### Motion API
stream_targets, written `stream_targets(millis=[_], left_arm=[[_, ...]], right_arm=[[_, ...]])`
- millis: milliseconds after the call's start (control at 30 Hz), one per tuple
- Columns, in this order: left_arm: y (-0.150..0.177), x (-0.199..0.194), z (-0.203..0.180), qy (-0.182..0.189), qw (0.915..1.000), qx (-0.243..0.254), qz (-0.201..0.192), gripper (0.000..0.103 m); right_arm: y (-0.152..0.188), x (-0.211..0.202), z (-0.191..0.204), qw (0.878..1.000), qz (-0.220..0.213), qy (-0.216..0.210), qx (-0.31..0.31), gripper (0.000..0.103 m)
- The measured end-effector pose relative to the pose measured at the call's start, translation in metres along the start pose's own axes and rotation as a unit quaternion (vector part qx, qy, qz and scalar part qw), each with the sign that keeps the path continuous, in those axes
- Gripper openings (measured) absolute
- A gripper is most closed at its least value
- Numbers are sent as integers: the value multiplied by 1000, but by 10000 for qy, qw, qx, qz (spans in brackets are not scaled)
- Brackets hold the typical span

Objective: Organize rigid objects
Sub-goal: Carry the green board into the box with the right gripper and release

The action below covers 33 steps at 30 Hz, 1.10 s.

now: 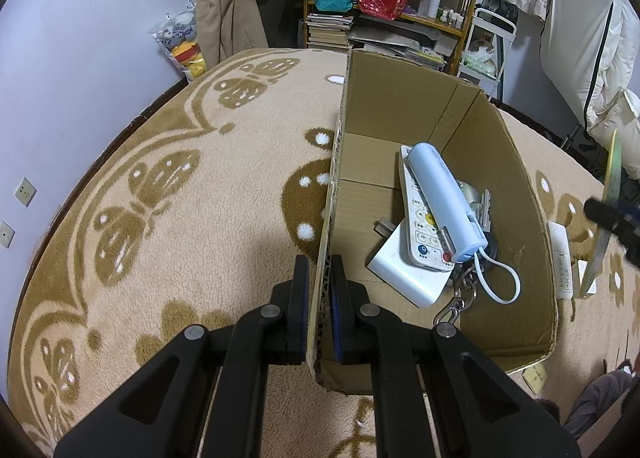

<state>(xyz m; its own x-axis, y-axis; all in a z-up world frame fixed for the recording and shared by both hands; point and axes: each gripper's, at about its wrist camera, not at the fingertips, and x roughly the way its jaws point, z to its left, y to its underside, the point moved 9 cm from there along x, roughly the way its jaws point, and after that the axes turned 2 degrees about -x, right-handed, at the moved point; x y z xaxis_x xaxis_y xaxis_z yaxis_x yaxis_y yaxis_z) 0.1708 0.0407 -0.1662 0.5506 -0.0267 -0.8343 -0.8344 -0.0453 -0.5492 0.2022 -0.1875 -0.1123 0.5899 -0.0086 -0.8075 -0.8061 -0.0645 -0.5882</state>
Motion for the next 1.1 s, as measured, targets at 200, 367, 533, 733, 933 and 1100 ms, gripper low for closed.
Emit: stream_targets(millis=[200,367,533,733,933,1100], left_arm=[[0,0,0,10,10000,-9,1,10],[0,0,0,2,10000,1,-1,10],[0,0,0,-4,10000,10,2,10],[0,0,0,6,10000,3,7,10],[-1,0,-1,24,10000,-9,10,10],[-1,0,-2,34,10000,-13,13,10]], right_arm=[[-27,-20,26,9991,-313,-158,-217,62],[-52,-31,47,9974,-533,-304,-364,62],[-68,-32,70,9959,-636,-380,-515,62],[-72,-29,95,9947,-618,-570,-586,62],[-61,-17,111,9947,-421,-697,-634,62],[-51,-3,115,9950,-204,-770,-596,62]])
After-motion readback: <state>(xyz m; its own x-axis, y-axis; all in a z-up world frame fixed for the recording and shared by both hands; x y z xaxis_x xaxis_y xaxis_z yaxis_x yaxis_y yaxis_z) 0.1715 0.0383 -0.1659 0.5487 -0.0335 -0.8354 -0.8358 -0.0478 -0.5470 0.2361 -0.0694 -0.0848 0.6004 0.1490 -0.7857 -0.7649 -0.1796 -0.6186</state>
